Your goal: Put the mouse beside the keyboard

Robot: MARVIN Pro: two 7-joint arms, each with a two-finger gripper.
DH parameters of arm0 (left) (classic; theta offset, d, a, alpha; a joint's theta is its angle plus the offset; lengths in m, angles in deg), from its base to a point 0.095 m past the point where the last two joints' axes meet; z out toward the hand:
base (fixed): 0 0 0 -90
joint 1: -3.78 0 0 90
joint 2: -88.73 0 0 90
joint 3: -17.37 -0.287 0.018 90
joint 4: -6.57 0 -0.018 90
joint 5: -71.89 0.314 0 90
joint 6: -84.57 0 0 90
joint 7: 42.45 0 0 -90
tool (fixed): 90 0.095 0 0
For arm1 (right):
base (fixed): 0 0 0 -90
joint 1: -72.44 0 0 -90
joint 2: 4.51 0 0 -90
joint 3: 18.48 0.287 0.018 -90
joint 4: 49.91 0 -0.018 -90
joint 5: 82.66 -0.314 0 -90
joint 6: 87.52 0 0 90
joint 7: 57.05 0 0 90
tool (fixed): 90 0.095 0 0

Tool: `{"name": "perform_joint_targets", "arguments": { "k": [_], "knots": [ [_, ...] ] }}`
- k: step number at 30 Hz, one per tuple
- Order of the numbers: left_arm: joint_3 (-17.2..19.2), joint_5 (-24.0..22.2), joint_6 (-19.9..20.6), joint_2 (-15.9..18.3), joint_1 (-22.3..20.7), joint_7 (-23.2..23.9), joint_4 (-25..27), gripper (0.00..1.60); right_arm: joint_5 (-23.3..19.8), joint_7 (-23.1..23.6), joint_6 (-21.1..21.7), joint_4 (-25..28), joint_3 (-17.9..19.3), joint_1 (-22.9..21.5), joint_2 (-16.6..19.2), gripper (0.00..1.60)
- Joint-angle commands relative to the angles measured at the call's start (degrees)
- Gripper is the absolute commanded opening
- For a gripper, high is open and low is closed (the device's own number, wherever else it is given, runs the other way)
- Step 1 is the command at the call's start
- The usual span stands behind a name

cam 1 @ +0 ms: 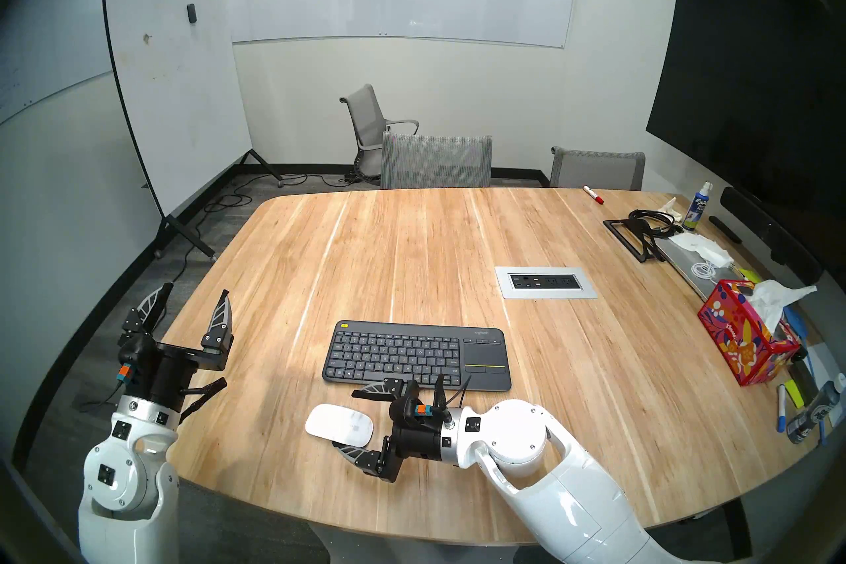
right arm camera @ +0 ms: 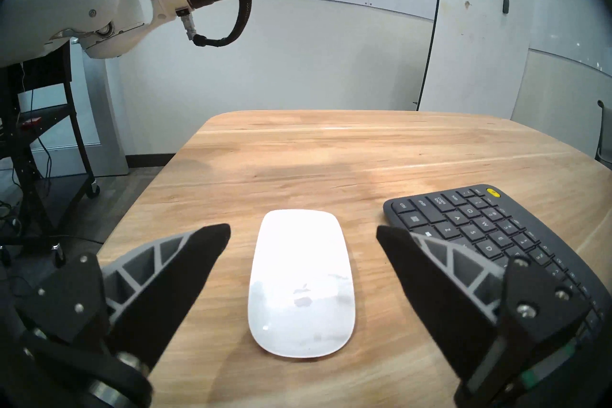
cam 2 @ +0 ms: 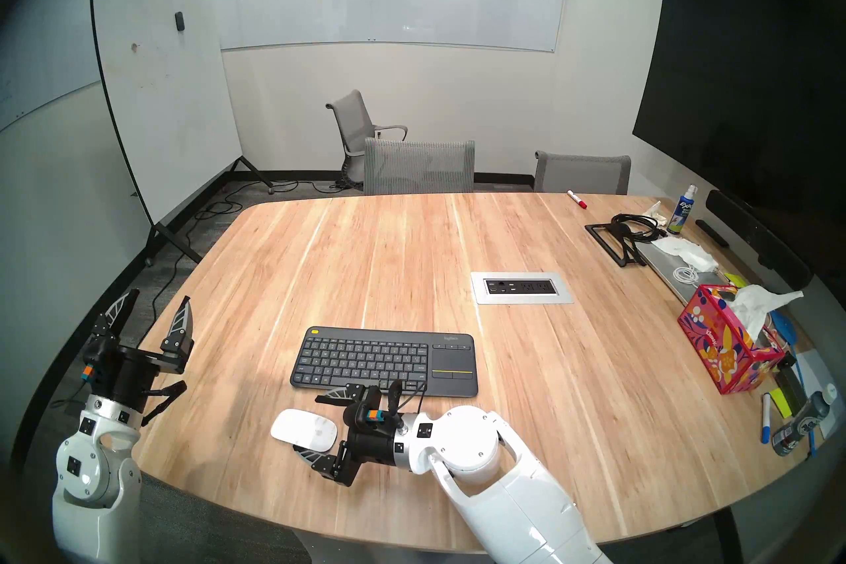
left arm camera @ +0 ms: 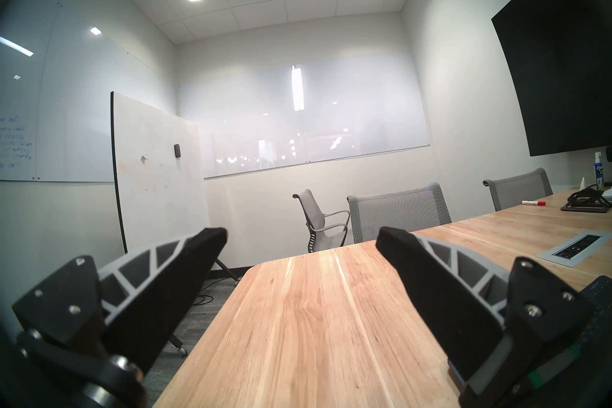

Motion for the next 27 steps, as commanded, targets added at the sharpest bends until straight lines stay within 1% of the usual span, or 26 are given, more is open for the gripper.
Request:
{"name": "perform_joint_targets", "arguments": {
  "k": [1, 14, 19, 27],
  "knots": [
    [0.1, 0.1, 0.1, 0.0, 0.1, 0.0, 0.8, 1.6, 0.0, 0.6, -0.3, 0.3, -0.1, -0.8, -0.1, 1.6],
    [0.3, 0.2, 0.2, -0.3, -0.1, 0.3, 0.8, 1.6, 1.3, 1.4, 0.8, -1.6, -0.8, -3.0, -1.1, 1.6],
    [0.3, 0.2, 0.2, -0.5, -0.1, 0.5, 0.8, 1.6, 1.9, 1.1, 1.0, -2.6, -1.2, -3.2, -1.7, 1.6],
    [0.4, 0.3, 0.3, -0.7, -0.2, 0.7, 0.8, 1.6, 2.3, 0.5, 1.6, -2.7, -1.7, -3.1, -2.3, 1.6]
  ]
}}
